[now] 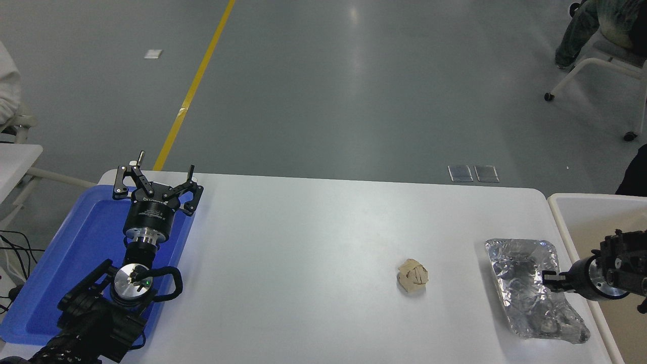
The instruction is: Pick up foil plate and place in dustbin
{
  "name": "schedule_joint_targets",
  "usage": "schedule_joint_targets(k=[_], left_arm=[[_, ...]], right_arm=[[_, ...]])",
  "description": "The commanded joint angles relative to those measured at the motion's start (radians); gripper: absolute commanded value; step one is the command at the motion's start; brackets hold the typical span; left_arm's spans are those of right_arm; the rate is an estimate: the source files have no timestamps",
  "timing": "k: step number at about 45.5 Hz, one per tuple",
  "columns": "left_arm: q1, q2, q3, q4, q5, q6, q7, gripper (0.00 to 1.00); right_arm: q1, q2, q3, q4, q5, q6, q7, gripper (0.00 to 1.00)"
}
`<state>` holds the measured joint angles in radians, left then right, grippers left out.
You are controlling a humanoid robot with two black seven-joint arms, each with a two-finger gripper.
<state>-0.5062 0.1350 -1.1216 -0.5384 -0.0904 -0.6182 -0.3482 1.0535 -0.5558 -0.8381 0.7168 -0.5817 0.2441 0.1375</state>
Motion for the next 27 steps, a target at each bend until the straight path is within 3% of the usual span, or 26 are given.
schedule_joint_targets(k=[1, 27], left_arm=[[0.000, 0.000, 0.000, 0.000, 0.000, 0.000, 0.000, 1.00], [0.000, 0.000, -0.001, 0.000, 0.001, -0.002, 0.000, 1.00]], right_arm=[[0.036, -0.016, 0.016, 0.021, -0.001, 0.008, 0.001, 0.00], [0.425, -0.269, -0.096, 0.401, -0.081, 0.052, -0.021, 0.00]])
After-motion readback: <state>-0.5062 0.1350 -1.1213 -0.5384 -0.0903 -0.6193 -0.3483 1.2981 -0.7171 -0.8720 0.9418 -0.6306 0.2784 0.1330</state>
